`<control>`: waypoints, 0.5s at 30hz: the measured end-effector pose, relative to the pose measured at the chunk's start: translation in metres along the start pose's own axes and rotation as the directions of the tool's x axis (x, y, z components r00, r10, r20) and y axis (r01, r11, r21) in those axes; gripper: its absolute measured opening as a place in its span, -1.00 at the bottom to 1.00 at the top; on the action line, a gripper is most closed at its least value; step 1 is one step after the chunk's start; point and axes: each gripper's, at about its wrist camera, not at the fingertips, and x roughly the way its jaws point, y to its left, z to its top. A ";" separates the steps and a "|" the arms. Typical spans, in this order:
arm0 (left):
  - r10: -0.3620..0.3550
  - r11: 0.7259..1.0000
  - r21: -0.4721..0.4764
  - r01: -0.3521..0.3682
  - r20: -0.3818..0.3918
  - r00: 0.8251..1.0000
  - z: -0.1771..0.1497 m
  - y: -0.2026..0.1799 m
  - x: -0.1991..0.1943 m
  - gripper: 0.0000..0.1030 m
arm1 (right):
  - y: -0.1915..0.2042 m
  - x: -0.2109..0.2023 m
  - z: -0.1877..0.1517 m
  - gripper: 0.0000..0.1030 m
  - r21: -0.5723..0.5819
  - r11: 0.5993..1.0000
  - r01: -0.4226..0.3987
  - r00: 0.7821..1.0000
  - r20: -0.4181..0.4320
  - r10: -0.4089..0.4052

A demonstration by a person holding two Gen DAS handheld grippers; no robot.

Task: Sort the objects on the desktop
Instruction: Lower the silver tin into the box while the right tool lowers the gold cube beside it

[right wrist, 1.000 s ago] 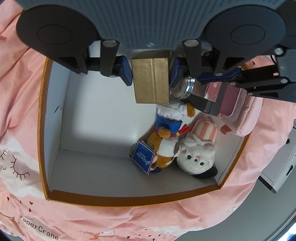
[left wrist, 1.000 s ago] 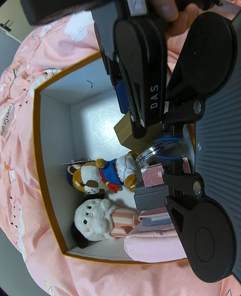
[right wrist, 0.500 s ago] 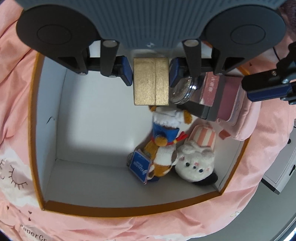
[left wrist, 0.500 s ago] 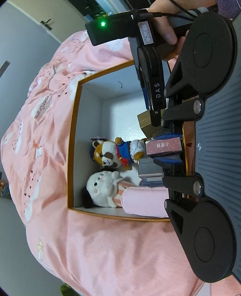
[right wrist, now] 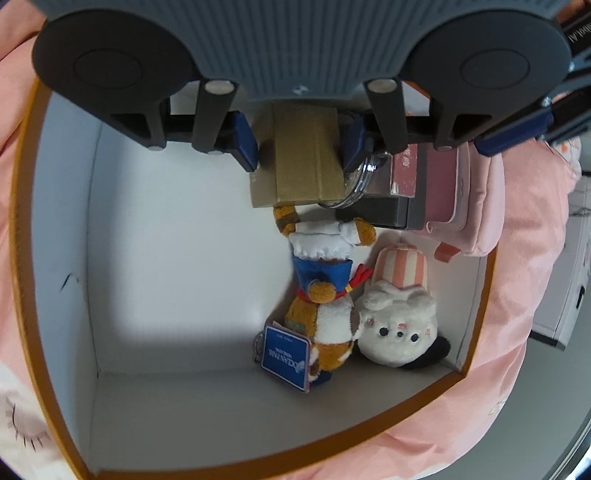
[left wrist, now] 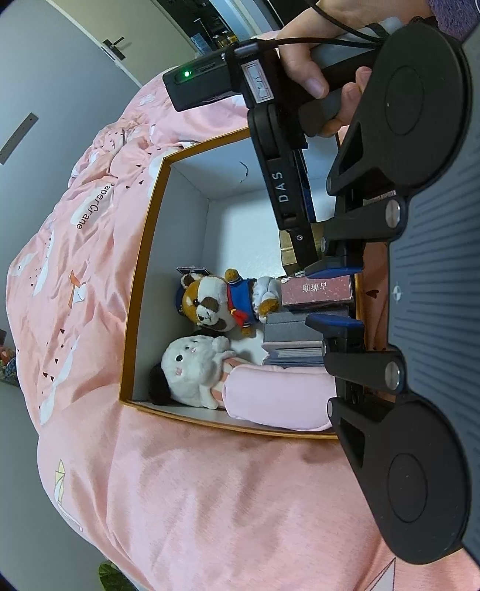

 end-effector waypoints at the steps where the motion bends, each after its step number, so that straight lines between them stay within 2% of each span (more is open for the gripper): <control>1: -0.001 1.000 0.000 0.001 0.000 1.000 0.000 0.001 0.000 -0.56 | -0.001 0.001 0.001 0.06 0.015 1.000 -0.007 1.000 -0.004 0.007; 6: -0.008 1.000 -0.004 0.008 0.001 1.000 -0.002 0.002 -0.001 -0.56 | -0.010 -0.002 0.003 0.05 0.097 0.995 -0.040 0.999 -0.033 0.044; 12: -0.013 1.000 -0.007 0.013 0.003 1.000 -0.003 0.003 -0.002 -0.56 | -0.007 -0.008 0.008 0.03 0.075 0.997 0.001 1.000 0.000 -0.001; 15: -0.013 1.000 -0.011 0.013 0.003 1.000 -0.003 0.004 -0.002 -0.56 | -0.010 -0.002 0.009 -0.04 0.090 0.996 -0.021 1.000 -0.002 0.021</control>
